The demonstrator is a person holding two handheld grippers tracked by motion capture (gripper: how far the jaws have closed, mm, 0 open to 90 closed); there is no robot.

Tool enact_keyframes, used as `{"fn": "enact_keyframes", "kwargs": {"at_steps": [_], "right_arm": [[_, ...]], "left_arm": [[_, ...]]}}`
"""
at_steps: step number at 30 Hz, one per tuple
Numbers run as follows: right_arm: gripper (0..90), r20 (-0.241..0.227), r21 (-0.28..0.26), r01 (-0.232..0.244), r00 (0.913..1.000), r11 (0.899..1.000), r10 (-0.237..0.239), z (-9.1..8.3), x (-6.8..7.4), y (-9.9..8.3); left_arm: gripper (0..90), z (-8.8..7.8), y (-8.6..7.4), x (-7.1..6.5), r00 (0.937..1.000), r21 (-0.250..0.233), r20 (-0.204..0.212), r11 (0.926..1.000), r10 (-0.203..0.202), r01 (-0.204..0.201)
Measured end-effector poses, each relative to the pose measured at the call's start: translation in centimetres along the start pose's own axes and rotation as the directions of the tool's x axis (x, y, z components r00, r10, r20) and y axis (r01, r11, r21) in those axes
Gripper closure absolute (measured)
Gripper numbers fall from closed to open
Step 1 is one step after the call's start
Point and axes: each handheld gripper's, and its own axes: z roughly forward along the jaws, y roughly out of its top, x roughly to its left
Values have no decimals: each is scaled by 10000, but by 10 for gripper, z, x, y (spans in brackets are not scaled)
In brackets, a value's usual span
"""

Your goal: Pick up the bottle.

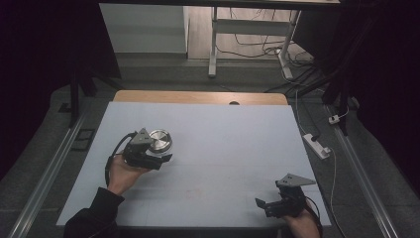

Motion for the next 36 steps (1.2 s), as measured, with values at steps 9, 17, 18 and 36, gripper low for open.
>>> {"fn": "enact_keyframes", "kwargs": {"at_steps": [9, 17, 18, 36], "right_arm": [[0, -3, 7, 28, 10000, 10000, -28, 0, 0, 0], [0, 8, 20, 45, 10000, 10000, -45, 0, 0, 0], [0, 18, 25, 53, 10000, 10000, -53, 0, 0, 0], [0, 18, 34, 66, 10000, 10000, -66, 1, 1, 0]], "left_arm": [[154, 12, 16, -15, 9981, -2, 412, 9990, 447, -448], [154, 21, 26, -25, 9949, 21, 701, 9974, 721, -725], [154, 23, 27, -27, 9943, 28, 755, 9972, 749, -753], [154, 39, 38, -51, 9823, 60, 1419, 9922, 1225, -1246]]}}
